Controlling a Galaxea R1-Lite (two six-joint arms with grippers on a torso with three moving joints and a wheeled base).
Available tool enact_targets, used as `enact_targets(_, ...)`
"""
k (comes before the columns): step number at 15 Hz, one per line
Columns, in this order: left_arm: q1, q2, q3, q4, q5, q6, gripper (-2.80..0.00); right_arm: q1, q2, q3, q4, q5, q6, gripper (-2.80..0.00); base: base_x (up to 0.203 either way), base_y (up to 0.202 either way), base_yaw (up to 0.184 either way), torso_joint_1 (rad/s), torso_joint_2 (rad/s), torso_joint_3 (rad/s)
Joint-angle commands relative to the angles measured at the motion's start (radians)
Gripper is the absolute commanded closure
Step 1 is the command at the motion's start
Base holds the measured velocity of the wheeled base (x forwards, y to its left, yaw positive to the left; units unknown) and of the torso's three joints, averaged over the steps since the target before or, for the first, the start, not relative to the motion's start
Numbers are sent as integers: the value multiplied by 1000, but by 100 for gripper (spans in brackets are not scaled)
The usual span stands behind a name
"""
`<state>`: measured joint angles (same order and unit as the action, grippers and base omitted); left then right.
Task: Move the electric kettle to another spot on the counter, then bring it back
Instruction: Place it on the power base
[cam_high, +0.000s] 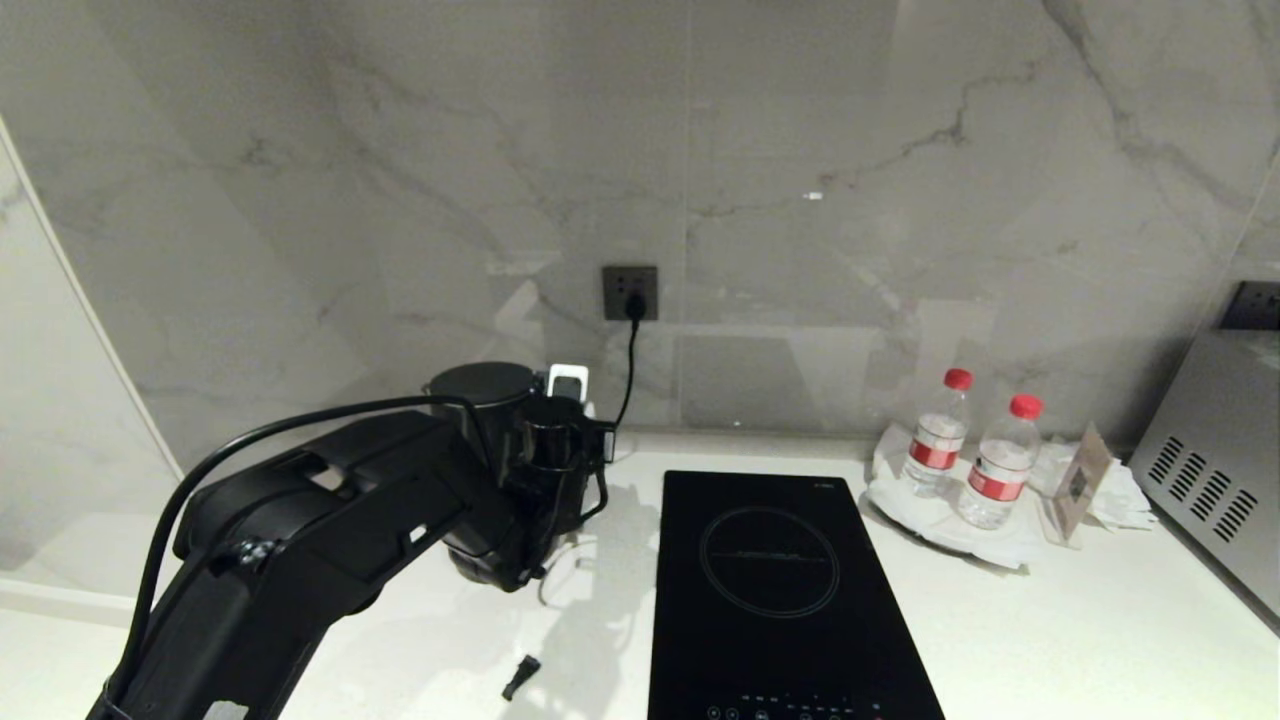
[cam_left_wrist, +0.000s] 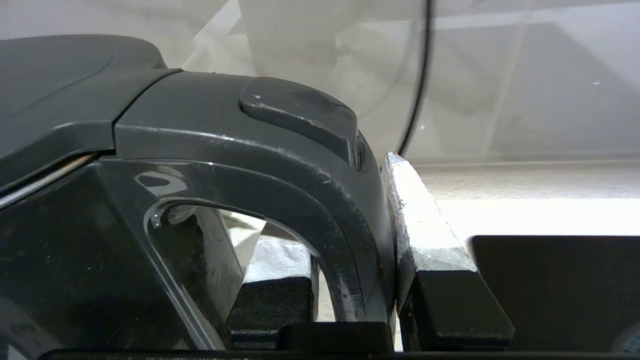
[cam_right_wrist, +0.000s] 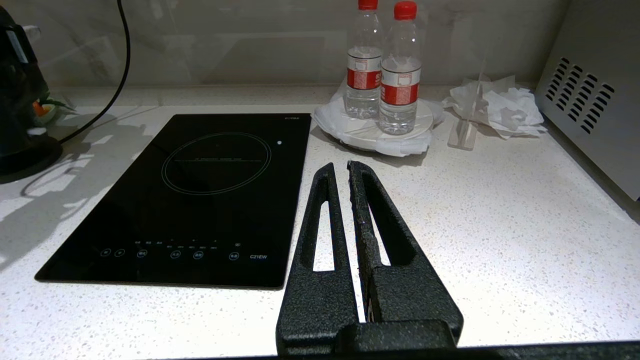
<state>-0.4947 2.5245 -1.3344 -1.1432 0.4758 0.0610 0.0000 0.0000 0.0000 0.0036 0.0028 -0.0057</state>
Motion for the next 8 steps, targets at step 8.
enact_targets(8,34,73,-62,25,1,-1,0,0,0,0,-1,0,-1,0,0,0,0,0,0,0)
